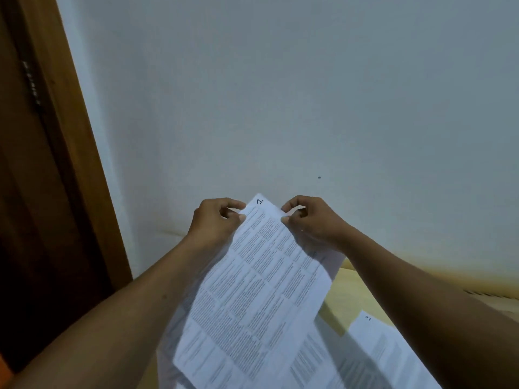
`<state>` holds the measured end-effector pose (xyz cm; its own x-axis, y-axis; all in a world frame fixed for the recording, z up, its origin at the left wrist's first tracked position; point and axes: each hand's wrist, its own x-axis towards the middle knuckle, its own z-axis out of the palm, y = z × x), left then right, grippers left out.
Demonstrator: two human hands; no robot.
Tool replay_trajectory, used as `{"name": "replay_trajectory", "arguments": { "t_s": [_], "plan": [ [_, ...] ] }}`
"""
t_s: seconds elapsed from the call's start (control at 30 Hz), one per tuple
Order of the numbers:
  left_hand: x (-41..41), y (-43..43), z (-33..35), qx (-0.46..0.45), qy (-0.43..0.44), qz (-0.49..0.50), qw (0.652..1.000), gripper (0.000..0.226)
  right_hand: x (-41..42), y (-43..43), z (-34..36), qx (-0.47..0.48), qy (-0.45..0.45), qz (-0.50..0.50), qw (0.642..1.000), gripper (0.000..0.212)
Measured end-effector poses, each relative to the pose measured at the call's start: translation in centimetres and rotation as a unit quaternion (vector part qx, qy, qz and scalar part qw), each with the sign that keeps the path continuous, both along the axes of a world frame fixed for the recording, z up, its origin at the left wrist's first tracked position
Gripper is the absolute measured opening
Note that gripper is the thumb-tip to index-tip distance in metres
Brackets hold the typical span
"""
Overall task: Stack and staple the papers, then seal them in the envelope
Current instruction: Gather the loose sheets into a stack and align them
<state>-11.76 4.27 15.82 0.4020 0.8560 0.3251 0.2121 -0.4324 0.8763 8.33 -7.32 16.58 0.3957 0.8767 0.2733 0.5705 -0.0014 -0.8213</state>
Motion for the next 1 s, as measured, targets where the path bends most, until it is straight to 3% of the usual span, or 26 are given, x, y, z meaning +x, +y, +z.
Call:
{"name": "replay_trajectory", "arguments": {
  "t_s": [0.27, 0.6, 0.83, 1.0],
  "plan": [
    [0.3, -2.1, -4.1, -0.135, -0.011, -0.104, 0.985, 0.025, 1.5, -1.8, -5.2, -0.035, 0.018, -0.03, 0.999, 0.005],
    [-0.6, -1.9, -7.8, -0.145, -0.017, -0.103, 0.984, 0.025, 1.0, -2.3, -8.2, -0.096, 0.013, 0.0, 0.995, 0.02],
    [-1.2, -1.5, -9.6, -0.156, -0.008, -0.098, 0.983, 0.025, -0.7, -1.9, -11.0, -0.048, 0.0, -0.071, 0.996, 0.006],
    [-1.4, -0.5, -11.3, -0.156, 0.008, -0.047, 0.987, 0.023, -2.9, -1.4, -12.8, -0.047, -0.011, -0.102, 0.994, 0.017]
  ]
}}
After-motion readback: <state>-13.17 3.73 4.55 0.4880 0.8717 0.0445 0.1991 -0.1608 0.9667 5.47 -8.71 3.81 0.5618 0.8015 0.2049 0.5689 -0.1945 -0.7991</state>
